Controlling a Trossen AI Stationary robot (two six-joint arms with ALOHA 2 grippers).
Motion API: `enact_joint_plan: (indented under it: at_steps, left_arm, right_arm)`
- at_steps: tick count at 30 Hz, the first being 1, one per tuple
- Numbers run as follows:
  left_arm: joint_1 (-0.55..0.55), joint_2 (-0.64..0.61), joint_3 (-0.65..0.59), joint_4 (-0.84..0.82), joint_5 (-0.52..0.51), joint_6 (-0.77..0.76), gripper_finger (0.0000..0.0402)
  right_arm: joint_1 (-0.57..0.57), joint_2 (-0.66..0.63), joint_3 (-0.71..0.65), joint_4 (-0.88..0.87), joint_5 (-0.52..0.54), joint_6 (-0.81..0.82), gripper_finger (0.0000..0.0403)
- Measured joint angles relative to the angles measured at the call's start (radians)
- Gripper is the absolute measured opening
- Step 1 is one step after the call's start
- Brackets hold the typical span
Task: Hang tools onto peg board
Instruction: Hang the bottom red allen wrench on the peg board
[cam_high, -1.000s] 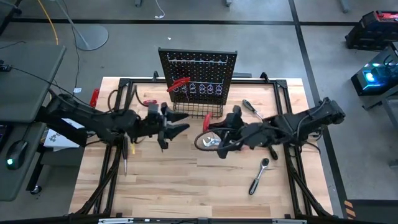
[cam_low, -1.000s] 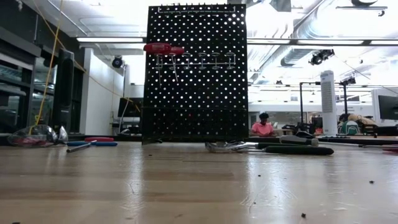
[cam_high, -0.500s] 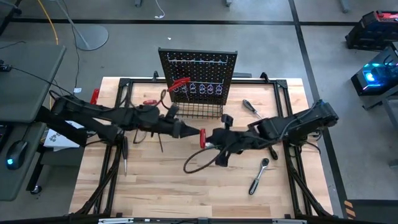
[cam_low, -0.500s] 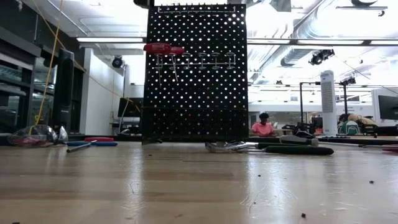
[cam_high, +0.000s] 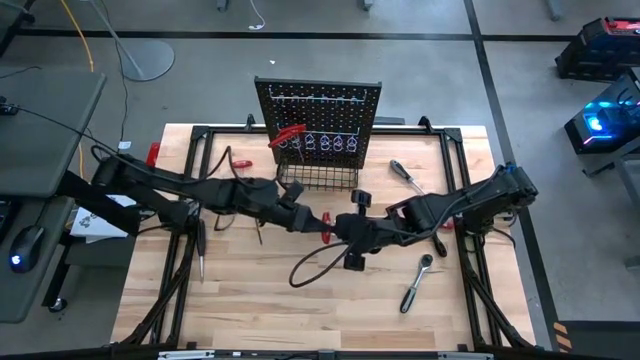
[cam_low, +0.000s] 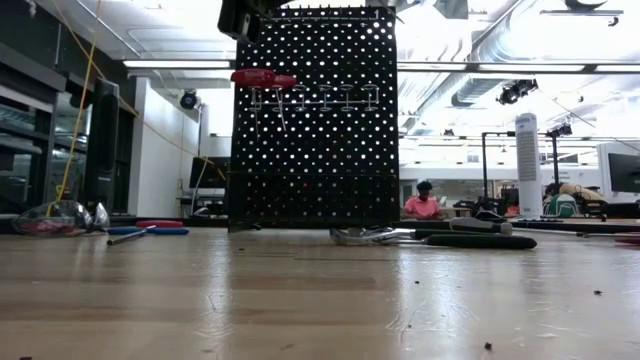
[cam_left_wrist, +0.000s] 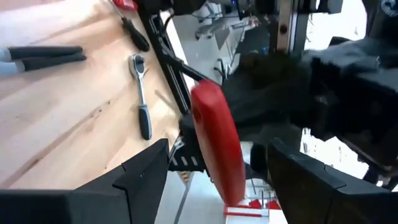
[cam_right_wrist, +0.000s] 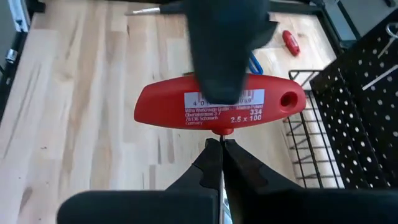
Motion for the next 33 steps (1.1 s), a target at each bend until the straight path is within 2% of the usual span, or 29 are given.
enact_joint_plan:
  at_steps: [4, 14, 29, 33]
  left_arm:
    - [0.000, 0.005, 0.000, -0.009, -0.010, -0.007, 0.0239]
    - [0.021, 0.005, 0.000, -0.014, -0.065, -0.008, 0.0164]
    - [0.017, 0.020, 0.000, -0.016, -0.045, -0.007, 0.0156]
    - [0.023, 0.020, 0.000, -0.018, -0.062, 0.010, 0.0139]
  right_arm:
    - [-0.004, 0.000, 0.000, -0.023, 0.000, 0.023, 0.0000]
    - [-0.009, 0.004, 0.000, -0.014, -0.023, 0.031, 0.0000]
    - [-0.041, 0.024, 0.000, 0.014, -0.044, 0.031, 0.0000]
    - [-0.041, 0.024, 0.000, 0.016, -0.059, 0.031, 0.0000]
